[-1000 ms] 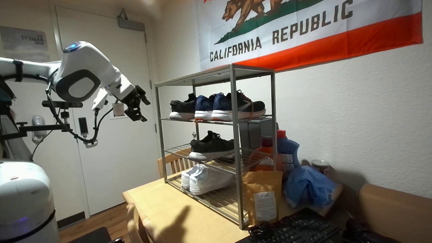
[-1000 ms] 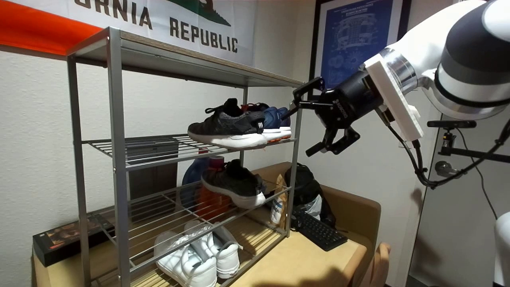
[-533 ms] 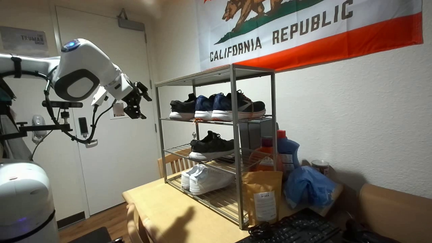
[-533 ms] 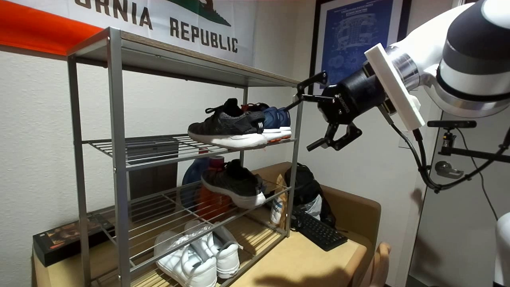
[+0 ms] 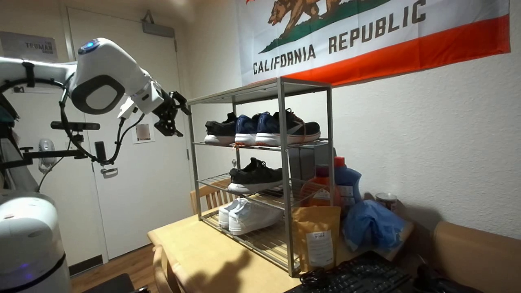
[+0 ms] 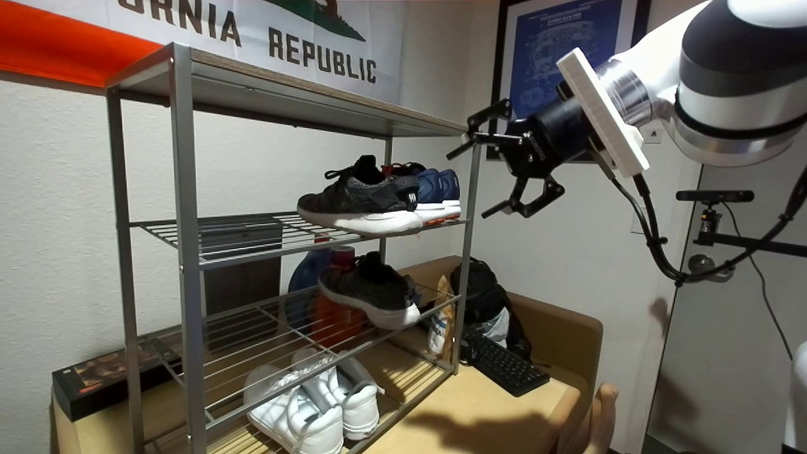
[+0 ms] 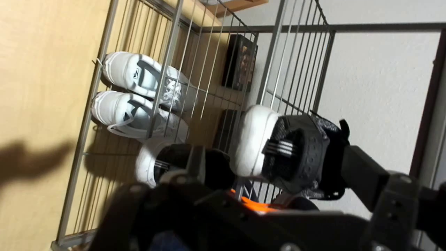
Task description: Move the gray shoe from the third to the second shelf of the shoe rack
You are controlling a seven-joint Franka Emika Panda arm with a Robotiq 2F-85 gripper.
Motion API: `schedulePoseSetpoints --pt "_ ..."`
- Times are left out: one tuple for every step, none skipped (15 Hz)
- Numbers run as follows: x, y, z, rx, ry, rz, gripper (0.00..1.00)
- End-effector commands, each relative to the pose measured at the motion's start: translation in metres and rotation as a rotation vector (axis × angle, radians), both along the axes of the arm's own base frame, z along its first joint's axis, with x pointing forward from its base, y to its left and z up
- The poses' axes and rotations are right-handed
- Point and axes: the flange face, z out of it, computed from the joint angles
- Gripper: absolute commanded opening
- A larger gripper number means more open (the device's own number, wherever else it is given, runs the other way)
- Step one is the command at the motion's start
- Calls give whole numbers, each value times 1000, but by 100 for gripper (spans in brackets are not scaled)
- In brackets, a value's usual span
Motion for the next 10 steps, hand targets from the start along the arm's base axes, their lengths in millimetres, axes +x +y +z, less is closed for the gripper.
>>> schedulePoseSetpoints --pt "41 -29 34 87 78 -100 100" --pt "52 -34 40 96 95 -102 100" --pt "63 -38 45 99 113 -106 100" --pt "74 -39 49 99 131 -110 100" --pt "85 -38 51 85 153 -105 100" --pt "94 -36 52 73 179 -96 100" --pt "104 -31 50 49 210 -91 100" --pt "111 -26 48 32 244 -83 100" --pt "118 -20 44 10 278 -77 100" --pt "123 -14 40 -12 302 -72 100"
